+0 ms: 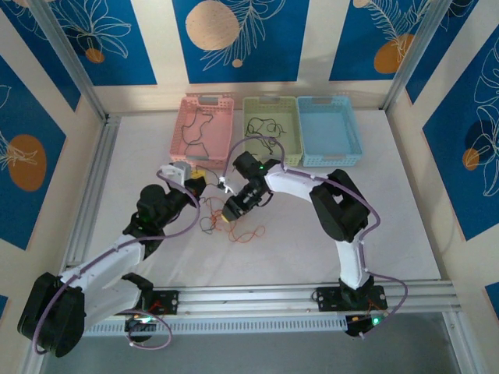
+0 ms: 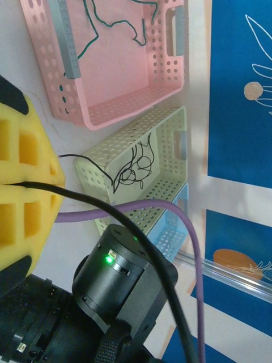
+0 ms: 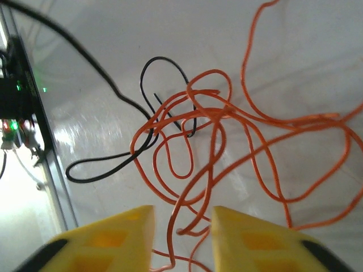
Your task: Untangle the cables
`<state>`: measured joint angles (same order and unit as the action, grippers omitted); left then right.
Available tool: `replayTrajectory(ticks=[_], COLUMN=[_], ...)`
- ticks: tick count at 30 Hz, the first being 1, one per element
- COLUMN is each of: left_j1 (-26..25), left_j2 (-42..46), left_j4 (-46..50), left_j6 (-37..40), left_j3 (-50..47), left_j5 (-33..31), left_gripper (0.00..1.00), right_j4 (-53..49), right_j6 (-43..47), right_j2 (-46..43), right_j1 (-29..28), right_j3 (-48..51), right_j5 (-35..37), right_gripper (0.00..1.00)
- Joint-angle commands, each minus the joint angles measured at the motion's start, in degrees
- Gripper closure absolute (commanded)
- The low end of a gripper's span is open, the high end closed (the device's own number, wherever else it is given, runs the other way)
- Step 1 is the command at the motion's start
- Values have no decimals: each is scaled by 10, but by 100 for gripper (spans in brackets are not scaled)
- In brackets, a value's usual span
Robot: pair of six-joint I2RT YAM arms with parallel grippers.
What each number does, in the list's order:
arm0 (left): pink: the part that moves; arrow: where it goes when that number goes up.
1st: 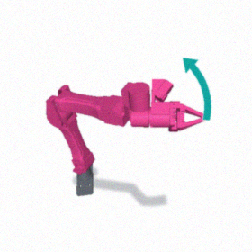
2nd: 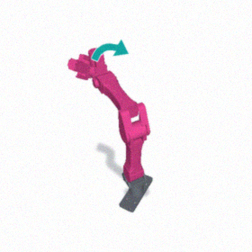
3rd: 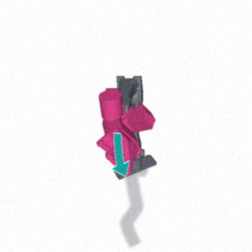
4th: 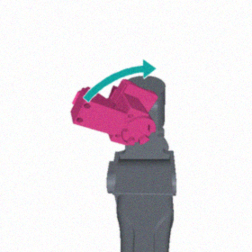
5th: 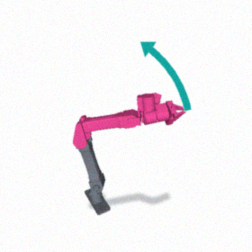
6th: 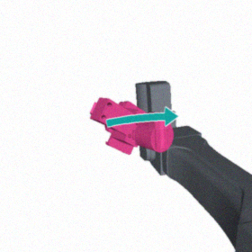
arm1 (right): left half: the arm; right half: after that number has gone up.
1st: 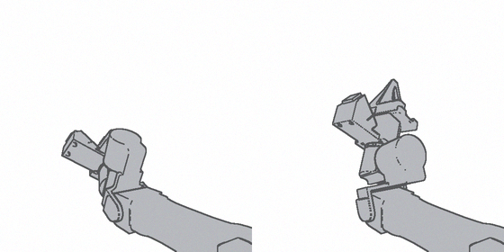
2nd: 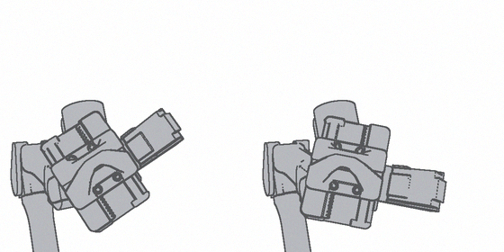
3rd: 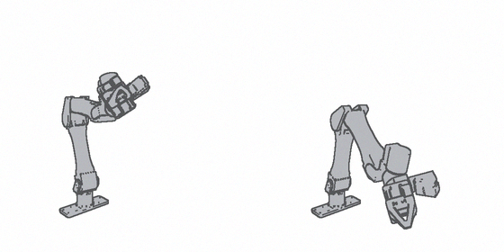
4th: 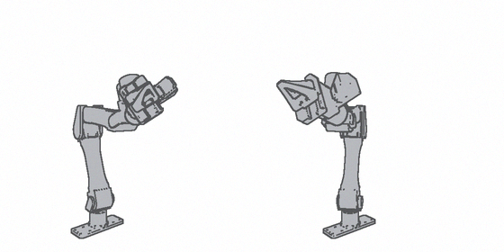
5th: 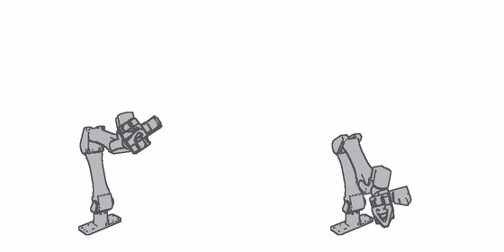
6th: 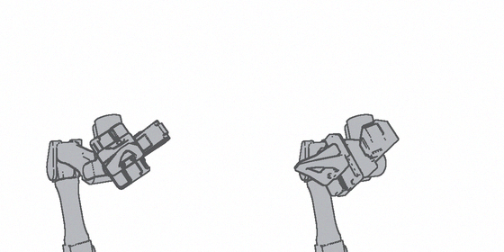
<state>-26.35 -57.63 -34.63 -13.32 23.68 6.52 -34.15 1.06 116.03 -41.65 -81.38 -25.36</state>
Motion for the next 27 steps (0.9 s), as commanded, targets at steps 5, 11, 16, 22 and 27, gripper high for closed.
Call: replayTrajectory(ticks=[5, 11, 16, 22, 27], left_j1=[8, 44, 64, 65, 65], left_j2=[61, 217, 325, 397, 386], left_j4=[68, 179, 240, 261, 255], left_j6=[12, -4, -2, -8, -14], left_j3=[-6, -29, -31, -40, -35], left_j5=[-147, -298, -352, -391, -367], left_gripper=[100, 100, 100, 100, 100], right_j4=[44, 181, 222, 228, 241], right_j6=[-61, -210, -279, -309, -320], right_j2=[-55, -173, -219, -231, -228], right_j1=[80, 236, 297, 324, 337], right_j3=[32, 178, 241, 264, 274], right_j5=[46, 159, 233, 286, 275], right_gripper=[100, 100, 100, 100, 100])
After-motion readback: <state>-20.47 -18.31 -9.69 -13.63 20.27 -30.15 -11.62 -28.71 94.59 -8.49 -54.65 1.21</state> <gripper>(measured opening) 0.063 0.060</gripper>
